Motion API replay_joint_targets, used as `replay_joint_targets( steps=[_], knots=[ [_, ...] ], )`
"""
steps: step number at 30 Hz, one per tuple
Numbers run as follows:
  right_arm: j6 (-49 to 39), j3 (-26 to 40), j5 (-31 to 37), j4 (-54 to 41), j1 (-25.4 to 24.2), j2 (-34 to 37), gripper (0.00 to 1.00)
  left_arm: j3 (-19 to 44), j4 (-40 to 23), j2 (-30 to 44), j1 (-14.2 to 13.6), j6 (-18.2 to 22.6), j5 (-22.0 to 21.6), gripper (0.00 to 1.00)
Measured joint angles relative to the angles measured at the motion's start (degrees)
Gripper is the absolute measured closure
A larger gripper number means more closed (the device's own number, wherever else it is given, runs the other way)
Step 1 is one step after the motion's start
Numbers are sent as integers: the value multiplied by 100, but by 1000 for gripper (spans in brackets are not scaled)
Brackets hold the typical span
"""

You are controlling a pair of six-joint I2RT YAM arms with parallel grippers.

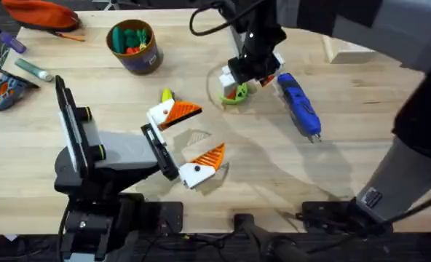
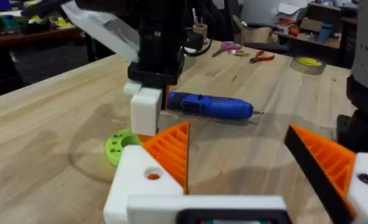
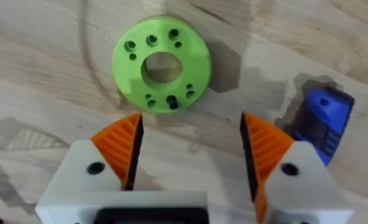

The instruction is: Pick up the gripper from the table and insert it into the empty holder that is missing its gripper. Then pick up a screw, insert it into the mounting hole, and use the screwdriver to tighten it. Finally, clean up the table by picking up the vegetable and placing it into the bucket.

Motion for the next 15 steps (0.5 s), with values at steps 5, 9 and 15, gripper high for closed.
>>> replay_joint_targets(
  steps=[5, 9, 15],
  knots=[
    [1, 0, -84, 136, 0, 200, 206, -1, 0, 0, 0, 0, 0, 16],
    [6, 0, -147, 298, 0, 204, 216, 0, 0, 0, 0, 0, 0, 15],
    [17, 0, -175, 375, 0, 238, 341, -1, 0, 1, 0, 0, 0, 15]
  ],
)
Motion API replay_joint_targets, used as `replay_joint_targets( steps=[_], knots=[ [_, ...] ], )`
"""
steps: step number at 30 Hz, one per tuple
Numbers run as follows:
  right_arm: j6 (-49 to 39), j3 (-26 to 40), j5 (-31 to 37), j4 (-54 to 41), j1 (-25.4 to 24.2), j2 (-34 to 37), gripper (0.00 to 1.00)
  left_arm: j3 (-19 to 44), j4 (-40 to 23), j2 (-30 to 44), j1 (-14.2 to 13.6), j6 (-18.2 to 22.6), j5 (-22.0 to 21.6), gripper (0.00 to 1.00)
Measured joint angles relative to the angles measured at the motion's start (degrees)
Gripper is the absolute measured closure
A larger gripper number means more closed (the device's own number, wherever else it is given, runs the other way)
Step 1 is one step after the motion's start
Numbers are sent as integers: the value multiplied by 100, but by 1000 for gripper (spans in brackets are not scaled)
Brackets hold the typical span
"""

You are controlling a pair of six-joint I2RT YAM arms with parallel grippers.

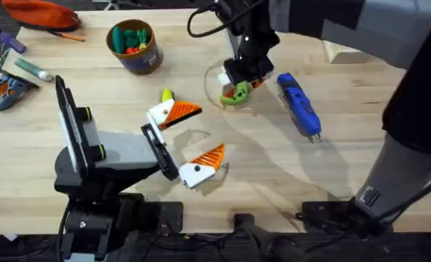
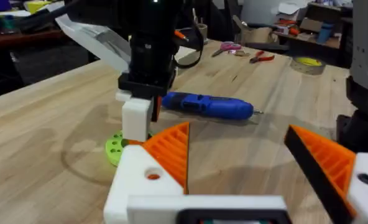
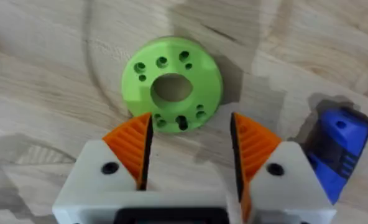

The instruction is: Pick up the gripper from the table and insert it into the empty holder that is missing its gripper. Then pick up a screw, insert it into the mounting hole, and use the screwdriver to tighten it. Finally, clean up the table by picking up the vegetable and placing it into the bucket.

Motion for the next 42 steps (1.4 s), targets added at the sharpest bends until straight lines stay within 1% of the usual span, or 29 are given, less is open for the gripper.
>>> replay_joint_targets(
  steps=[2, 5, 9, 10, 15, 18, 22, 35, 38, 42],
  knots=[
    [1, 0, -2, -43, 0, 52, 360, 2, 0, -1, 0, 0, 0, 15],
    [1, 4, -28, -61, 0, 142, 423, 0, 0, 1, 0, 0, 0, 15],
    [1, 11, -39, -65, 0, 140, 445, 0, 0, -1, 0, 0, 0, 13],
    [-2, 11, -49, -64, 0, 142, 467, 0, 0, -1, 0, 0, 0, 14],
    [1, 11, -46, -71, 17, 142, 660, 2, 0, -1, 0, 0, 0, 15],
    [0, 11, -27, -73, 15, 140, 826, 0, 0, -1, 0, 0, 0, 15],
    [3, 17, -65, -58, 31, 142, 985, 0, 0, -1, 0, 0, 0, 15],
    [1, 57, -70, -136, 44, 146, 994, 0, 0, -1, 0, 0, 0, 16],
    [1, 298, -76, -390, 48, 203, 995, 0, 0, -1, 0, 0, 0, 15],
    [-6, 1033, -61, -975, 46, 249, 995, 0, 0, -1, 0, 0, 0, 15]
  ],
)
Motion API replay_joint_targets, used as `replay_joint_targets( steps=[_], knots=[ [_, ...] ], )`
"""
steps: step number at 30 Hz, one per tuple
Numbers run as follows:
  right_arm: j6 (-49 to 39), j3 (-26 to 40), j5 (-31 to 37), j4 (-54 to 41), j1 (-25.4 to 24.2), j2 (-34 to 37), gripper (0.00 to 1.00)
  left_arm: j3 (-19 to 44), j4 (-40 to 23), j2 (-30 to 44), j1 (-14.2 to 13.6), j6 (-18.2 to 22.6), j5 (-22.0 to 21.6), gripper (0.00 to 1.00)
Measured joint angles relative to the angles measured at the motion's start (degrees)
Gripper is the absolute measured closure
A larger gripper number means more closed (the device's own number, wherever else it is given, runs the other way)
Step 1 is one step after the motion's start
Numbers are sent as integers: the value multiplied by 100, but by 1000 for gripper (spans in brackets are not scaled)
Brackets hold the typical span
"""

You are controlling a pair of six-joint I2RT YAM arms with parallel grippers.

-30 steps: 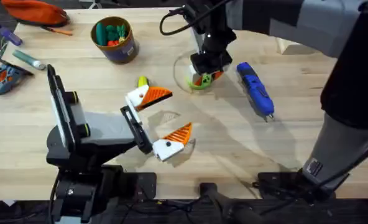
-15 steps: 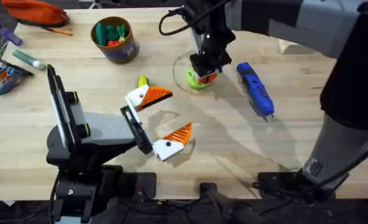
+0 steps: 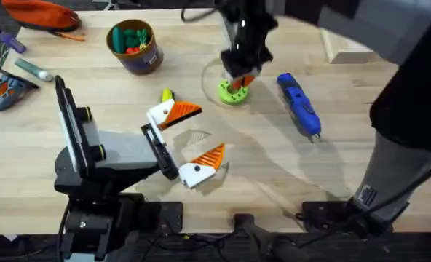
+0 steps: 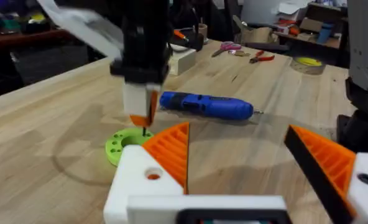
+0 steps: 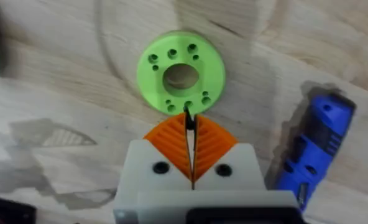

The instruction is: Pick up the gripper from the table and insert it into the empty holder that is missing its gripper. Then pick up a screw, insert it into the mounting hole, and use the screwdriver to tighten it. Finally, clean up the table by picking up the vegetable and placing it into the bucket.

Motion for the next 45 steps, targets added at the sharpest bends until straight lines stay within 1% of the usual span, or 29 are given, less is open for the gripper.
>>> replay_joint_targets(
  steps=[7, 9, 12, 16, 20, 23, 28, 35, 39, 40, 45],
  knots=[
    [-153, 1778, 0, -1180, 2, 0, 995, 0, 0, 0, 0, 0, 1, 15],
    [-237, 2191, 2, -1462, 2, 0, 995, 0, 0, 0, 0, 0, 2, 15],
    [-351, 2690, 4, -1841, 1, -2, 995, 0, 0, 1, 0, 0, 0, 15],
    [-500, 3122, 26, -2211, 2, -2, 995, 2, 0, 0, 0, 0, 0, 15],
    [-558, 3427, 297, -2513, 54, -2, 995, 0, 0, 0, 0, 0, 0, 15],
    [-628, 3611, 595, -2559, 245, -2, 995, 0, 0, 0, 0, 0, 0, 15],
    [-779, 3766, 796, -2559, 885, -2, 995, 2, 0, 0, 0, 0, 0, 15],
    [-863, 3773, 837, -2565, 1852, -2, 995, 0, 0, 0, 0, 0, 2, 15],
    [-900, 3809, 837, -2565, 2262, -2, 995, 0, 0, 2, 0, 0, 0, 15],
    [-902, 3902, 835, -2565, 2470, -2, 995, 0, 0, 0, 0, 0, 0, 15],
    [-932, 3961, 779, -2566, 2681, -2, 995, 0, 0, 2, 0, 0, 1, 15]
  ],
)
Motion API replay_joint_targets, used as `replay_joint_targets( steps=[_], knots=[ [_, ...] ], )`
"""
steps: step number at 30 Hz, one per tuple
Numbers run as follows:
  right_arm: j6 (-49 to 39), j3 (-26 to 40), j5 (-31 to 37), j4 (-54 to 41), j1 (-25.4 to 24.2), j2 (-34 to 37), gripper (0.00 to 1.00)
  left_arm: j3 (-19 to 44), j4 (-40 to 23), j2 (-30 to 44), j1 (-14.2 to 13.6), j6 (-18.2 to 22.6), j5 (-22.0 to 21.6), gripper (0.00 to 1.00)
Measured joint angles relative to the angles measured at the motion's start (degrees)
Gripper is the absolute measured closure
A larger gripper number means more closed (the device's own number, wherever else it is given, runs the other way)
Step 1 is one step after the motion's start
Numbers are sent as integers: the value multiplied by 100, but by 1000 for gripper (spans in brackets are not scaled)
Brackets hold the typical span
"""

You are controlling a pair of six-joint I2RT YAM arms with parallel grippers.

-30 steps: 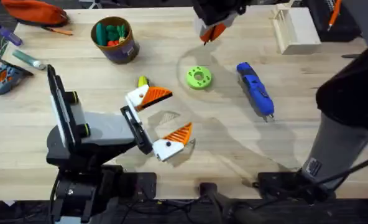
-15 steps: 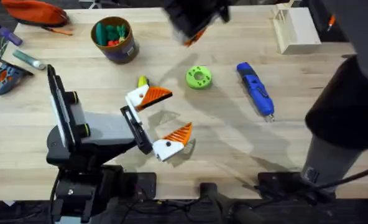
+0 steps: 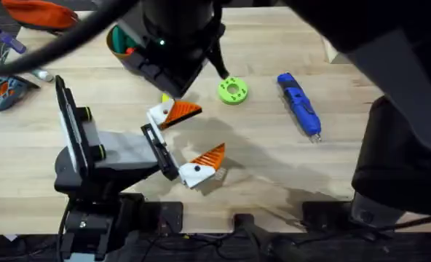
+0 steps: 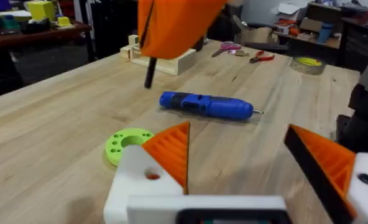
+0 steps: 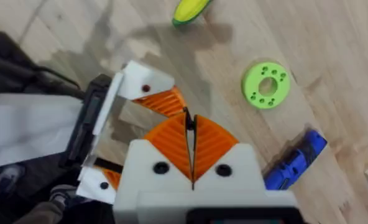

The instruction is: Pick up the gripper from the table and insert it into the empty holder that is missing its gripper. Then pick up a screw, insert it into the mounting hole, and use the screwdriver to tighten it. Finally, clean up the table by picking up the vegetable and placing it into the bucket.

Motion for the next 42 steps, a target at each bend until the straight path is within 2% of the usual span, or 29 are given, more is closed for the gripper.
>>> replay_joint_targets(
  steps=[11, 20, 32, 42],
  knots=[
    [-135, 0, -173, 1, 412, 1, 995, 0, 0, -1, 0, 0, -1, 15],
    [-226, 2, -535, 1, 387, 2, 995, 0, 0, 0, 0, 0, -1, 15],
    [-294, 26, -591, 8, 181, 440, 995, 0, 0, -2, 0, 0, -1, 15],
    [-358, 26, -699, 36, 154, 455, 995, 0, 0, -2, 0, 0, -1, 15]
  ],
)
